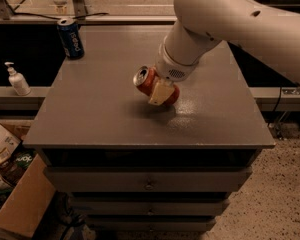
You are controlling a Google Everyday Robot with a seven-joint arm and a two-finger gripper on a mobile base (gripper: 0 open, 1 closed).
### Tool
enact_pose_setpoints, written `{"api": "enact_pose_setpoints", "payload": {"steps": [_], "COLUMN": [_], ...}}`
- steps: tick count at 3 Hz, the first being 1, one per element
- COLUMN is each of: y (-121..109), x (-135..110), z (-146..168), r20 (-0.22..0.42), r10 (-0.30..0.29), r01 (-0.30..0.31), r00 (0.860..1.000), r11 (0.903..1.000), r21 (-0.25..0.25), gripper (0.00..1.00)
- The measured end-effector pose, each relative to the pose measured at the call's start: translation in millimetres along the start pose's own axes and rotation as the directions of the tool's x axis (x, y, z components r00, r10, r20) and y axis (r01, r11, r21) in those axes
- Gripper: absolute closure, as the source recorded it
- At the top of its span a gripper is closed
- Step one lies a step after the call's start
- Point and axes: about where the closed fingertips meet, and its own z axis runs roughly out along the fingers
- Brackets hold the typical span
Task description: Knock coke can over
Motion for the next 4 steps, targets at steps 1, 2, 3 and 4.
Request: {"api": "enact_pose_setpoints", "payload": {"steps": [1, 2, 3, 4], "y": [2.4, 2.2, 8.1, 13.5], "x": [10.0, 9.7, -5.3, -16.8], "z": [2.3, 1.8, 6.7, 10.3], "r20": [-0.063, -0.063, -0.049, -0.033], "r10": [-0.038, -0.039, -0.067, -0.083], "r01": [0.038, 0.038, 0.066, 0.082], "r00": [0.997, 0.997, 0.997, 0.996], "r11": [0.9992, 0.9992, 0.9975, 0.9959], "r21": [-0.015, -0.015, -0.027, -0.039], "gripper": [0.81, 0.58, 0.35, 0.12]}}
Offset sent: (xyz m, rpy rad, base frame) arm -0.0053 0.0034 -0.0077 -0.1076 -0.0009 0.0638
